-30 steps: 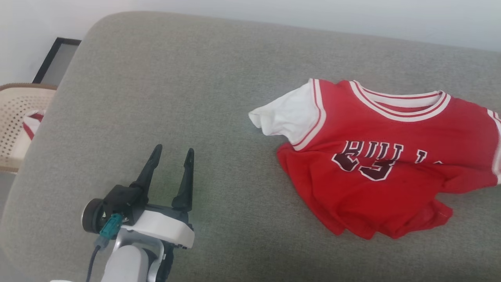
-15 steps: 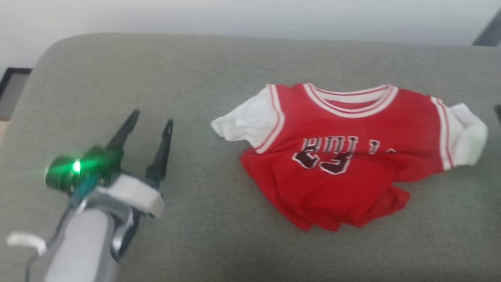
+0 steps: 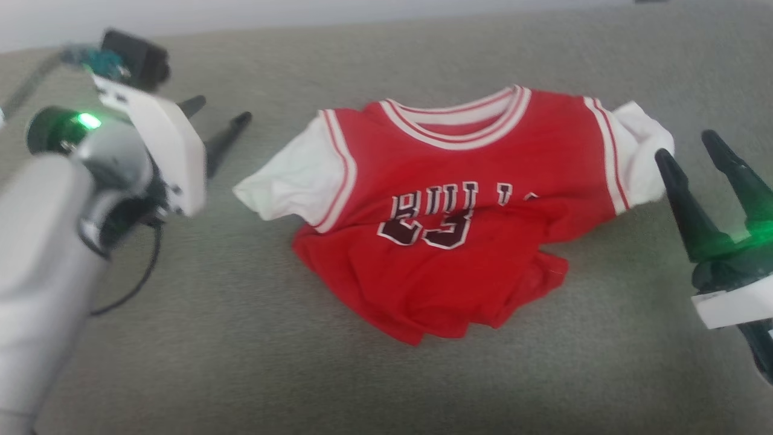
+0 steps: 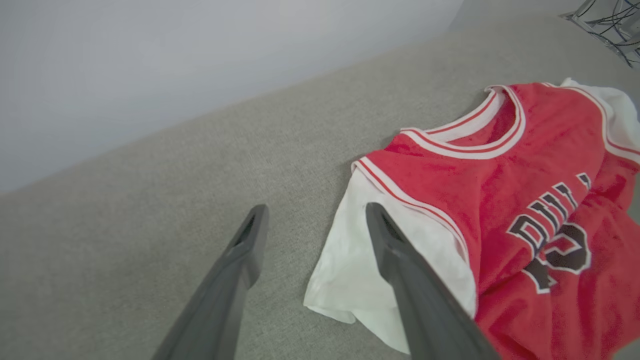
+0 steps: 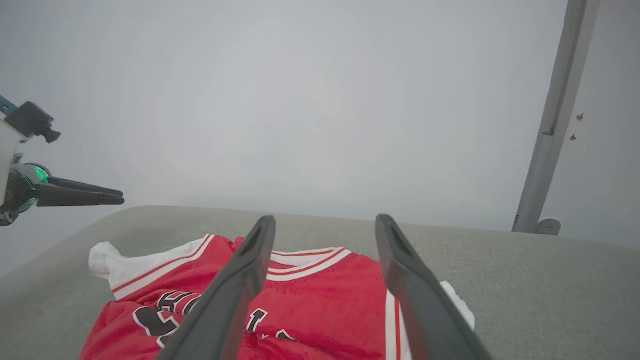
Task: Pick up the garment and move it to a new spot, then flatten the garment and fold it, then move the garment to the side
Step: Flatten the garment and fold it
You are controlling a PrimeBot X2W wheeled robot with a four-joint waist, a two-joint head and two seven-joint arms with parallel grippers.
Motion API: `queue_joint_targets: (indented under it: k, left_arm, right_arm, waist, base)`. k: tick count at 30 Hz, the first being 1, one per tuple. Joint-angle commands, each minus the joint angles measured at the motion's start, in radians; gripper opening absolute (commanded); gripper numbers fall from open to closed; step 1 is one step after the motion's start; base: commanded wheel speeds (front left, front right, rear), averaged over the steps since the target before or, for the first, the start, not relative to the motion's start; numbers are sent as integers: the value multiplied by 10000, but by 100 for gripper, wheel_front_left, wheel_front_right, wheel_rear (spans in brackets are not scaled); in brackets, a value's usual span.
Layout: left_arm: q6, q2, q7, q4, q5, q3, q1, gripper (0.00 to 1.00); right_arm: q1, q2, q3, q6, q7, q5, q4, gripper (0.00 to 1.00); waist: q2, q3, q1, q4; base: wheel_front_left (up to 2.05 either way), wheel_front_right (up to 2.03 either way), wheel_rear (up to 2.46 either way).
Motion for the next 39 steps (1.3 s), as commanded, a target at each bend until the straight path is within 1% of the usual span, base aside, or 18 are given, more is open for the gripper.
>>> queue_joint_targets:
  k: [1, 3, 5, 8, 12, 17, 19, 20, 21, 22, 23, 26, 28, 29, 31, 33, 35, 39]
  left_arm:
    - [-9, 49, 551, 255, -520, -66, -353, 100]
    - [-9, 292, 1755, 618, -1216, -495, -933, 100]
    - [-9, 346, 2802, 1091, -1970, -669, -1338, 100]
    - [-9, 378, 4011, 1593, -2479, -979, -1884, 100]
    - [-10, 446, 4536, 1914, -2707, -1282, -2254, 100]
    - [-10, 292, 5042, 2039, -3334, -1631, -2274, 100]
    - [-10, 351, 5073, 1970, -3316, -1887, -2264, 100]
    - [-10, 380, 5012, 1964, -3319, -1976, -2264, 76]
    - [-10, 378, 5031, 1931, -3377, -2102, -2247, 48]
    - [-10, 377, 5026, 1910, -3480, -2172, -2231, 28]
    - [-10, 372, 5002, 1920, -3576, -2213, -2226, 0]
    - [-10, 367, 4817, 1795, -3678, -2423, -2381, 0]
    - [-10, 362, 4723, 1763, -3693, -2562, -2591, 0]
    - [-10, 362, 4723, 1763, -3693, -2562, -2591, 0]
    - [-10, 325, 4642, 1628, -3682, -2709, -2939, 0]
    - [-10, 263, 4543, 1611, -3712, -2872, -3201, 0]
    - [-9, 143, 4433, 1626, -3740, -3036, -3482, 0]
    - [-8, -109, 4158, 1601, -3837, -3463, -3795, 0]
  right_arm:
    - [50, 134, -27, -3, -25, -70, -215, 100]
    - [-51, 307, -34, -3, -27, -114, -494, 100]
    - [-141, 402, 2, -3, -27, -75, -661, 100]
    - [-240, 438, 99, -3, -27, -165, -672, 100]
    - [-361, 481, 139, -3, -28, -216, -638, 100]
    - [-405, 438, 116, -3, -28, -266, -543, 100]
    - [-498, 382, 133, -3, -28, -258, -502, 100]
    - [-549, 368, 148, -3, -28, -243, -498, 100]
    - [-591, 335, 181, -3, -28, -230, -499, 100]
    - [-623, 279, 240, -3, -29, -225, -510, 100]
    - [-685, 225, 285, -3, 2, -212, -504, 100]
    - [-1069, -104, 556, -3, 409, -268, -399, 100]
    - [-1513, -430, 886, -3, 1041, -279, -297, 100]
    - [-1513, -430, 886, -3, 1041, -279, -297, 100]
    - [-2301, -1064, 1438, -10, 2041, -666, -100, 100]
    - [-3184, -1325, 2077, -3, 3000, -415, 65, 100]
    - [-4238, -1820, 2674, -11, 4037, -210, 444, 100]
    - [-6254, -2221, 3925, -7, 5663, 298, 1384, 100]
  waist:
    - [0, 497, 0, -504]
    - [0, 741, 0, -765]
    - [0, 952, 0, -968]
    - [0, 1207, 0, -1212]
    - [0, 1483, 0, -1433]
    - [0, 1682, 0, -1441]
    - [0, 1721, 0, -1414]
    - [0, 1733, 0, -1397]
    - [0, 1741, 0, -1377]
    - [0, 1747, 0, -1357]
    - [0, 1753, 0, -1333]
    - [0, 1825, 0, -1251]
    - [0, 1936, 0, -1169]
    - [0, 1936, 0, -1169]
    - [0, 2210, 0, -1024]
    - [0, 2414, 0, -856]
    - [0, 2607, 0, -667]
    - [0, 2821, 0, -297]
  base:
    - [0, 0, 0]
    - [0, 0, 0]
    - [0, 0, 0]
    - [0, 0, 0]
    - [0, 0, 0]
    - [0, 0, 0]
    - [0, 0, 0]
    - [0, 0, 0]
    - [0, 0, 0]
    - [0, 0, 0]
    - [0, 0, 0]
    - [0, 0, 0]
    - [0, 0, 0]
    - [0, 0, 0]
    - [0, 0, 0]
    - [0, 0, 0]
    - [0, 0, 0]
    - [0, 0, 0]
